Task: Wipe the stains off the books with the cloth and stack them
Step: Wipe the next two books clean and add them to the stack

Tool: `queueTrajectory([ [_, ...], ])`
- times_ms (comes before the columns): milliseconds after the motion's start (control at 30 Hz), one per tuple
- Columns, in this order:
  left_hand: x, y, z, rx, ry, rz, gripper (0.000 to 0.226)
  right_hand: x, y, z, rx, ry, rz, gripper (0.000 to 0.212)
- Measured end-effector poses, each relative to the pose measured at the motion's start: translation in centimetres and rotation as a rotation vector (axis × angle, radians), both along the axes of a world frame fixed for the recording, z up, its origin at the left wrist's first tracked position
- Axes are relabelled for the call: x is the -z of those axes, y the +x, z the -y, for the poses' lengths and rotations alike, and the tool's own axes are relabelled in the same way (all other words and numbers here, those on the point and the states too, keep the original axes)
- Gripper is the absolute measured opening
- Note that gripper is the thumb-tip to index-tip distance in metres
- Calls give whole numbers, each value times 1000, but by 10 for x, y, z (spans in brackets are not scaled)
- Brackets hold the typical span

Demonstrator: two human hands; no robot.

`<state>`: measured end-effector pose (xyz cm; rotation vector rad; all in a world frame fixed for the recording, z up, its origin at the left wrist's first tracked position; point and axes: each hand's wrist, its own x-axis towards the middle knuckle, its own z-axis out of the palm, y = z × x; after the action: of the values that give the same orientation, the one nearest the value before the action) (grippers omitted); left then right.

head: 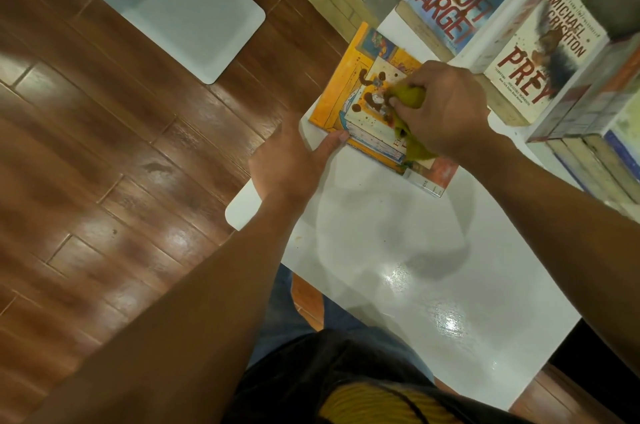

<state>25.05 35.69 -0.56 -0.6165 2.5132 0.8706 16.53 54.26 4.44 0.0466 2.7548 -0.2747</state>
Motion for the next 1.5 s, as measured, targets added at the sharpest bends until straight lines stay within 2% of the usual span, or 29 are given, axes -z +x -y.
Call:
queueTrajectory([
  [100, 0, -1, 0, -2, -7, 1, 81, 0, -6, -1, 63, -12, -52, 39],
  [200, -2, 0, -1, -2, -5, 7, 80, 1, -7, 2, -28, 10, -20, 39],
  [333, -1, -1, -1, -9, -13, -3, 81, 0, -12, 1, 34, -9, -52, 40],
  [467, -1, -1, -1, -18, 8, -2, 81, 0, -10, 2, -35, -8, 4, 42],
  [600, -1, -1, -2, -16, -8, -10, 80, 1, -15, -1, 77, -16, -25, 44],
  [700, 0, -1, -1, -23, 0, -2, 79, 1, -8, 1, 5, -40, 23, 44],
  [833, 0, -1, -1, -15, -6, -11, 79, 2, -6, -2, 60, -49, -13, 42],
  [900, 1, 0, 0, -8, -13, -28, 77, 3, -1, -2, 5, -46, 20, 39],
  [1033, 2, -2, 1, 7, -16, -53, 73, 4, 3, -3, 28, -36, -22, 44],
  [1133, 3, -5, 2, 16, -12, -59, 72, 5, 10, -1, -34, -21, 35, 42],
  [1267, 4, -8, 0, 40, -35, -85, 74, 4, 14, -2, 59, -26, -31, 39],
  [1367, 3, -8, -1, 41, -39, -73, 75, 2, 20, 5, -8, -2, -4, 38],
  [1500, 4, -7, -3, 36, -40, -78, 75, 0, 18, 3, 78, 4, -35, 40],
])
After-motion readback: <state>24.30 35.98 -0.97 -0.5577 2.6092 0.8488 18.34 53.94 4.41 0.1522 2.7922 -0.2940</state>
